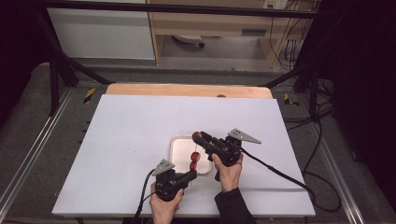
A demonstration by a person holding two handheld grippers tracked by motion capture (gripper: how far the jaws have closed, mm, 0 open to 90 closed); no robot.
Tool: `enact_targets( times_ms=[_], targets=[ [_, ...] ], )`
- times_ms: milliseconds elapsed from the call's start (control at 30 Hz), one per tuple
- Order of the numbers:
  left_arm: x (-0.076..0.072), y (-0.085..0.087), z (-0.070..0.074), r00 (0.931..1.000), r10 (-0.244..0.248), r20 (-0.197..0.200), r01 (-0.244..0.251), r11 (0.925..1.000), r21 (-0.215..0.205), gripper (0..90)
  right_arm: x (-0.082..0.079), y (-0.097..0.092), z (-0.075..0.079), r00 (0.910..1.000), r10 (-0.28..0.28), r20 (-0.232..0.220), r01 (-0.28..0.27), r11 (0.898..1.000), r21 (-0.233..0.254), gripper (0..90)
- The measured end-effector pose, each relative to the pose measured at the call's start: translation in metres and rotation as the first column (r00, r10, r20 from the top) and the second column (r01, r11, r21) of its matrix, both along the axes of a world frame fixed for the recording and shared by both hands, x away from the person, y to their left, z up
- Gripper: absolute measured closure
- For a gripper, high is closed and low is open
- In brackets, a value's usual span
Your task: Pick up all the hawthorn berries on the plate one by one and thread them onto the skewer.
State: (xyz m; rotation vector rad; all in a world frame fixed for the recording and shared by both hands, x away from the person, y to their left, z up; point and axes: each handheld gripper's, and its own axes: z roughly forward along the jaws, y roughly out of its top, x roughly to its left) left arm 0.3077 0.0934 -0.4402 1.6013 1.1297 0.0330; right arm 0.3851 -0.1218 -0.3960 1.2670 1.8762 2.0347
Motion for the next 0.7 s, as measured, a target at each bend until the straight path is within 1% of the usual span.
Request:
enact_targets(
  times_ms=[67,100,133,200,333,400,467,533,567,633,700],
  targets=[
    [0.000,0.002,0.000,1.0000,-0.002,0.010,0.002,0.9999,-0.014,88.1,0.000,0.000,0.000,1.0000,0.007,-0.005,-0.007,1.000,0.003,60.6],
    [0.000,0.003,0.000,0.9999,-0.009,0.006,0.009,0.9997,-0.025,88.2,0.001,0.000,0.000,1.0000,0.008,-0.003,-0.008,1.000,0.004,60.6],
    [0.000,0.003,0.000,1.0000,-0.002,0.004,0.002,0.9996,-0.030,88.2,0.002,0.000,0.000,0.9998,0.016,-0.010,-0.016,1.000,0.003,60.6],
    [0.001,0.004,0.001,1.0000,0.001,0.010,-0.001,0.9997,-0.026,88.2,0.002,-0.001,0.000,0.9995,0.029,-0.015,-0.029,1.000,-0.002,60.7],
    [0.004,0.004,0.001,1.0000,-0.003,0.004,0.003,1.0000,-0.002,88.2,0.001,0.000,-0.002,0.9984,0.052,-0.024,-0.052,0.998,-0.026,60.7],
    [0.006,0.006,0.002,0.9999,-0.001,0.010,0.001,1.0000,0.003,88.2,0.001,0.000,-0.003,0.9968,0.071,-0.036,-0.073,0.997,-0.039,60.8],
    [0.008,0.006,0.004,1.0000,-0.003,0.008,0.003,0.9999,0.012,88.2,0.000,0.001,-0.005,0.9946,0.091,-0.050,-0.093,0.995,-0.046,60.9],
    [0.009,0.007,0.003,0.9999,-0.009,0.008,0.009,0.9995,0.029,88.2,-0.001,0.002,-0.006,0.9941,0.096,-0.050,-0.099,0.994,-0.054,60.9],
    [0.010,0.006,0.003,0.9999,-0.011,0.004,0.011,0.9995,0.029,88.1,-0.001,0.002,-0.006,0.9939,0.098,-0.050,-0.101,0.993,-0.061,60.8],
    [0.011,0.006,0.002,0.9998,-0.020,0.004,0.020,0.9989,0.042,88.1,-0.001,0.001,-0.006,0.9937,0.101,-0.049,-0.104,0.992,-0.073,60.8],
    [0.011,0.004,0.001,0.9996,-0.022,0.016,0.021,0.9982,0.057,88.2,-0.001,0.001,-0.005,0.9926,0.109,-0.054,-0.113,0.991,-0.079,60.7]
  ],
)
